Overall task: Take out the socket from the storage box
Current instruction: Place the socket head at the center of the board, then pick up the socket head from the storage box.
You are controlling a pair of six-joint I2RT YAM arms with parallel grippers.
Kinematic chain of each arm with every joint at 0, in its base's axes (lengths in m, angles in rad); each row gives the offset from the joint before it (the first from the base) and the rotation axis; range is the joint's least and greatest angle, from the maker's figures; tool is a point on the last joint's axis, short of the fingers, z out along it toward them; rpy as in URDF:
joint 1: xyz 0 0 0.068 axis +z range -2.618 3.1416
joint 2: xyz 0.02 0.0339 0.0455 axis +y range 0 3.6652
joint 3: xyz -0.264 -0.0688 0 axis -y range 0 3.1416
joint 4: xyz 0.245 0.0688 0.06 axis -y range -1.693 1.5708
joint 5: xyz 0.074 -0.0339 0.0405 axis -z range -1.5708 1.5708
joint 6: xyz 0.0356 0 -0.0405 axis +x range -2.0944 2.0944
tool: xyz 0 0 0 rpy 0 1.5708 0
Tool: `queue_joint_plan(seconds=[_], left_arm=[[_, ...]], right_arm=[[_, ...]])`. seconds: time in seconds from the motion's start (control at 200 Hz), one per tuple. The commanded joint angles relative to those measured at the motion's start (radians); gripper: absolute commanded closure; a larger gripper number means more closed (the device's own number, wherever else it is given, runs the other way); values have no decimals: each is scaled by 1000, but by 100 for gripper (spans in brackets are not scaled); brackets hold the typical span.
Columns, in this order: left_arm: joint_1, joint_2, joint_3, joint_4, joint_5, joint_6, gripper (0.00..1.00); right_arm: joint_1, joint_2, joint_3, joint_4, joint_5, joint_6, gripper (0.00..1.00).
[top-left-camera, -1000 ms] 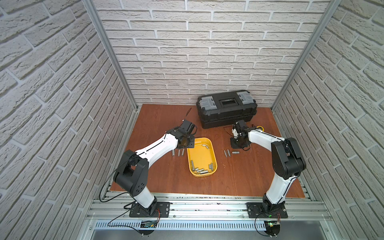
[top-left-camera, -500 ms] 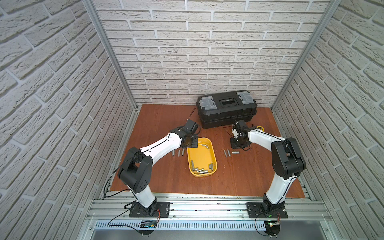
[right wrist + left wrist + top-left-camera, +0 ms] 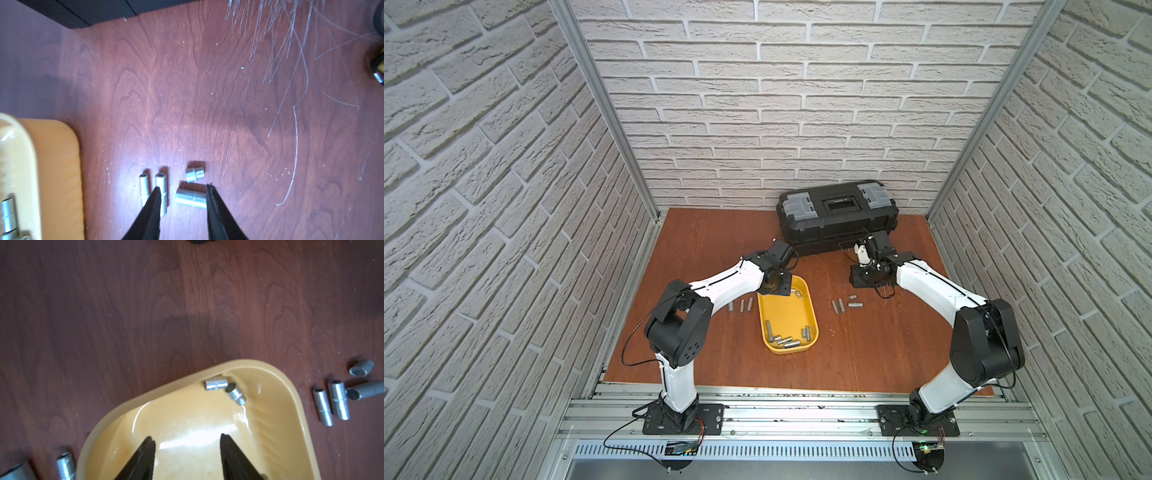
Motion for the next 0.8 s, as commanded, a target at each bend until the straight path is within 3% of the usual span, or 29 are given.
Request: queue_joint_plan(seconds=[0.0, 0.795], left_arm=[[-18, 46, 56, -18, -17, -6, 46], [-62, 253, 269, -132, -81, 0, 46]], right_arm=[[-3, -44, -40, -8, -13, 6, 62], [-3, -59, -113, 16, -12, 19, 62]])
